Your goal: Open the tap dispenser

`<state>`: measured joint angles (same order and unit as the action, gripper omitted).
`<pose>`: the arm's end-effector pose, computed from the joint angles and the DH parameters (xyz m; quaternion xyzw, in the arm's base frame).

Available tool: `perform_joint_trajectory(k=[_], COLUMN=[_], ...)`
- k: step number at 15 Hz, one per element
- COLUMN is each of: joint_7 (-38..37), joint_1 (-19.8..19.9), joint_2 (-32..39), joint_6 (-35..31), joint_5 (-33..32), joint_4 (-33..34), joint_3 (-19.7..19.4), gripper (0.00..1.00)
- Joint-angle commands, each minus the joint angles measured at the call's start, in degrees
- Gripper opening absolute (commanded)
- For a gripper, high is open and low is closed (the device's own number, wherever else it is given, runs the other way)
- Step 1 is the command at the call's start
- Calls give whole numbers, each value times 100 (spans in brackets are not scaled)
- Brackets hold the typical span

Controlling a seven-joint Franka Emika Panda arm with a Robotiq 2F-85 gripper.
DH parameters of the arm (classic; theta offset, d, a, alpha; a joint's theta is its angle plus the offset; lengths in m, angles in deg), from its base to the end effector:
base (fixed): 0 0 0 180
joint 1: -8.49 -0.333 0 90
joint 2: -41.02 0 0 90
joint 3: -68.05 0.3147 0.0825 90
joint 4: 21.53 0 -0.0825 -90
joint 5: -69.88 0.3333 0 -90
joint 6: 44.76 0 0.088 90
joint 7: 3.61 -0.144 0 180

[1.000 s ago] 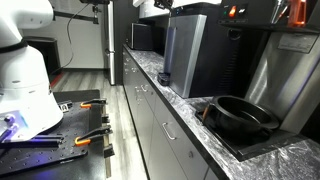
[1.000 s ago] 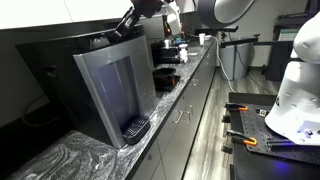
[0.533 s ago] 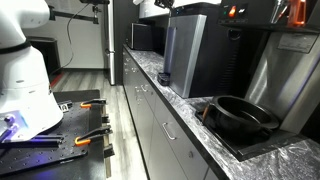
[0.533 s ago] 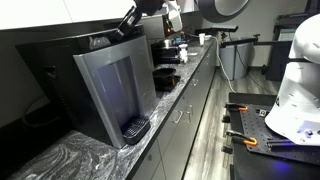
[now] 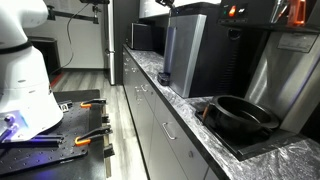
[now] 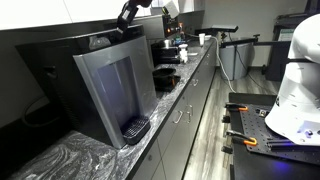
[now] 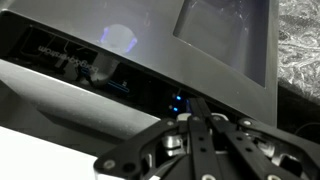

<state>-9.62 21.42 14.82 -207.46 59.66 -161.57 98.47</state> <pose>0.4229 0.1670 0.5317 0.8945 0.1806 0.3991 0.0895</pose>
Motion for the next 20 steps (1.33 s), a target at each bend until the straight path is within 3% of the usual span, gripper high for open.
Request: perform_joint_trajectory(k=[1, 9, 12, 20], joint_7=[-702, -1402, -1649, -1577], joint_1=[-189, -1391, -1606, -1781], joint_2=[495, 1063, 1113, 1087], joint_6=[908, 3075, 3784, 3677], joint_5=[-395, -216, -350, -385], joint_4=[929, 2200, 2489, 2378], joint_3=[12, -345, -511, -729], gripper=[0, 0, 0, 0])
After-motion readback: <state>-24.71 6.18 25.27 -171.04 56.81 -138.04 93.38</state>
